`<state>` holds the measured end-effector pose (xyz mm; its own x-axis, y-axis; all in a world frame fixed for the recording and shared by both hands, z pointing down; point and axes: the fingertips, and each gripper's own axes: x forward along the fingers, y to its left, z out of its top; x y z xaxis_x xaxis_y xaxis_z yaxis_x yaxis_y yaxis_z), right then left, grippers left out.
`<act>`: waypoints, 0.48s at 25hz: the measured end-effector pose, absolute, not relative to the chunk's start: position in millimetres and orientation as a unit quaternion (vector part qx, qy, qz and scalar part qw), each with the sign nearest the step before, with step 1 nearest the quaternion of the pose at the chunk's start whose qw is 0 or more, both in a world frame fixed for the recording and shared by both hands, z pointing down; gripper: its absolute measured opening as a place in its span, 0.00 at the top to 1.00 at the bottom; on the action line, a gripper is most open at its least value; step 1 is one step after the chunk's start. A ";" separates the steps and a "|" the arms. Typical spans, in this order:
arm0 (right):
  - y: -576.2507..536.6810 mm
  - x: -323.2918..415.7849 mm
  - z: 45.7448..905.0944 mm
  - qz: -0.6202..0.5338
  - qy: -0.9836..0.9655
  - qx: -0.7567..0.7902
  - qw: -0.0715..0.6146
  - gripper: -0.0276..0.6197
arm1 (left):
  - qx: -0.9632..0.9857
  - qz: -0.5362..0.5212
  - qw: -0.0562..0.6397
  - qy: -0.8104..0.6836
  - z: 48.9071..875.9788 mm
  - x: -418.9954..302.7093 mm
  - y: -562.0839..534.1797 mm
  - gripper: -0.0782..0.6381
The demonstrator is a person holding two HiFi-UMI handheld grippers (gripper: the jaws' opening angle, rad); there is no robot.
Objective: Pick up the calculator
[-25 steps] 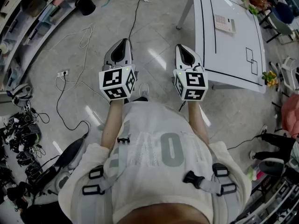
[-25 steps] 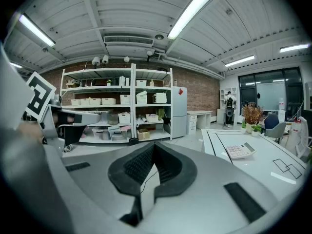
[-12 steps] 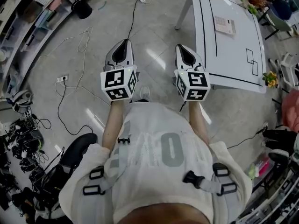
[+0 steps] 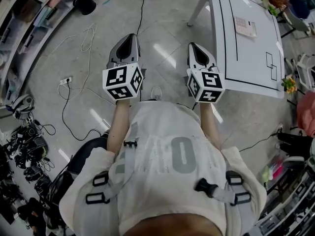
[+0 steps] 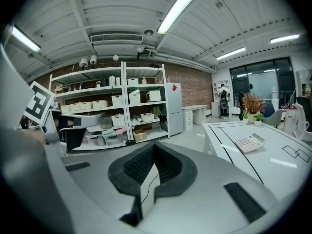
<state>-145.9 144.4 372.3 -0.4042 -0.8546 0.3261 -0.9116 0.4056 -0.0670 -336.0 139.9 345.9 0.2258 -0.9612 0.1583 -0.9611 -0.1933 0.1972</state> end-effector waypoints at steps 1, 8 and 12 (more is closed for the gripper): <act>142.6 -149.4 372.6 0.116 -0.828 0.535 0.123 0.95 | 0.773 0.000 0.125 -0.622 346.0 -342.4 135.4 0.86; 134.4 -163.8 369.8 0.122 -0.829 0.534 0.110 0.95 | 0.764 -0.005 0.129 -0.632 352.2 -376.5 115.1 0.86; 118.7 -179.2 377.7 0.092 -0.837 0.522 0.136 0.95 | 0.756 -0.009 0.124 -0.643 355.4 -392.1 107.7 0.86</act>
<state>-179.2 118.7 377.7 -0.4190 -0.8485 0.3231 -0.8985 0.4387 -0.0130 -392.1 107.7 355.4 0.1726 -0.9741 0.1460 -0.9695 -0.1418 0.2001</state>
